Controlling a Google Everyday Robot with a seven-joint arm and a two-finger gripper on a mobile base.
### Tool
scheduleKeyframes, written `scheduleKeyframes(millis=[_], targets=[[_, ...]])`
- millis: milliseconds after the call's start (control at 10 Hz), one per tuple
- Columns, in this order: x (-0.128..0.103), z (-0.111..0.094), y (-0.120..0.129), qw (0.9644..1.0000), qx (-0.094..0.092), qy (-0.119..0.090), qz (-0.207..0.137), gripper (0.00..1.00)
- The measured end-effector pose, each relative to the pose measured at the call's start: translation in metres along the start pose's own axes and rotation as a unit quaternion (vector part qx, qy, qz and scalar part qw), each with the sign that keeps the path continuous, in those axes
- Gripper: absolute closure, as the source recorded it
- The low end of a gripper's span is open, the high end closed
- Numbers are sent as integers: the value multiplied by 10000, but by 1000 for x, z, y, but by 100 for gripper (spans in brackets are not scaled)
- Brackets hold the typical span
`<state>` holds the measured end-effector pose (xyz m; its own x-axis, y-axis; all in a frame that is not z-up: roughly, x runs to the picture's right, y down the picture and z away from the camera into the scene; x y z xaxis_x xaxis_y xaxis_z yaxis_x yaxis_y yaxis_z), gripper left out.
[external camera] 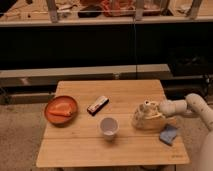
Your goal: Stand the bottle upright
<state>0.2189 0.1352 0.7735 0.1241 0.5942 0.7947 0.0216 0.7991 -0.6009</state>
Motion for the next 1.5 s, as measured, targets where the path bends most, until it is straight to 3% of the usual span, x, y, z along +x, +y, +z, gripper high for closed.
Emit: scheduleKeyframes(millis=[600,1000,1500], targets=[[7,4,-5,9996,158,211,92,100],[8,8,-7,9993,160,311,98,97],[8,12,-7,9990,49,433,39,50]])
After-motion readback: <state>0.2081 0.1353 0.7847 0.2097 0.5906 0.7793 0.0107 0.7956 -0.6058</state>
